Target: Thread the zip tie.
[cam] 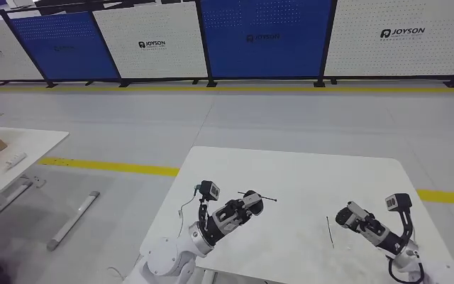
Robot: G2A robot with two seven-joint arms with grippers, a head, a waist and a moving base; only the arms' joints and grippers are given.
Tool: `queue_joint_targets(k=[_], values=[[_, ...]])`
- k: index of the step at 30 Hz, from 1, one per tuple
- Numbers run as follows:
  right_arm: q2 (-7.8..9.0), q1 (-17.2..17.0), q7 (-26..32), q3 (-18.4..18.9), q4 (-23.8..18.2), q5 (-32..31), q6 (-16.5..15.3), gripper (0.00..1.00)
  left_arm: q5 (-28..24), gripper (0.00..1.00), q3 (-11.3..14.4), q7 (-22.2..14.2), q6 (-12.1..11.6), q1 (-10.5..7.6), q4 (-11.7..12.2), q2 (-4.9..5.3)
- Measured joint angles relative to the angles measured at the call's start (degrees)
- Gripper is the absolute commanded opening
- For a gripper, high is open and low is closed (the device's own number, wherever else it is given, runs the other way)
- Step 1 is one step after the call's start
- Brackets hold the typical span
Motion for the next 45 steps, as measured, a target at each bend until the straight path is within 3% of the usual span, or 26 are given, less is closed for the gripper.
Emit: queue_joint_targets(k=[4, 6, 9, 13, 25, 28, 31, 37, 45], values=[[0.0, 0.0, 0.0, 0.0, 0.0, 0.0, 0.0, 1.0, 5.2, 0.0, 1.7, 4.1, -2.5, -0.8, 4.3, -0.26], [0.0, 0.0, 0.0, 0.0, 0.0, 0.0, 0.0, 1.0, 5.4, 0.0, 2.7, 4.9, -2.5, -1.39, 6.2, -0.37], [0.0, 0.0, 0.0, 0.0, 0.0, 0.0, 0.0, 1.0, 6.5, 0.0, 4.4, 5.7, -1.8, -2.61, 9.0, -0.58], [0.0, 0.0, 0.0, 0.0, 0.0, 0.0, 0.0, 1.0, 4.5, 0.0, 6.0, 3.7, 0.7, -4.68, 12.4, -0.73], [0.0, 0.0, 0.0, 0.0, 0.0, 0.0, 0.0, 1.0, 4.5, 0.0, 6.5, 4.2, 0.1, -5.26, 12.4, -0.81], [0.0, 0.0, 0.0, 0.0, 0.0, 0.0, 0.0, 1.0, 4.8, 0.0, 6.9, 2.5, -0.6, -5.46, 12.3, -0.72], [0.0, 0.0, 0.0, 0.0, 0.0, 0.0, 0.0, 1.0, 5.4, 0.0, 7.4, 1.3, 0.2, -5.62, 12.7, -0.6], [0.0, 0.0, 0.0, 0.0, 0.0, 0.0, 0.0, 1.0, 7.8, 0.0, 8.8, 4.4, 1.2, -6.71, 14.4, -0.8], [0.0, 0.0, 0.0, 0.0, 0.0, 0.0, 0.0, 1.0, 7.8, 0.0, 8.7, 4.3, 1.2, -6.68, 14.4, -0.8]])
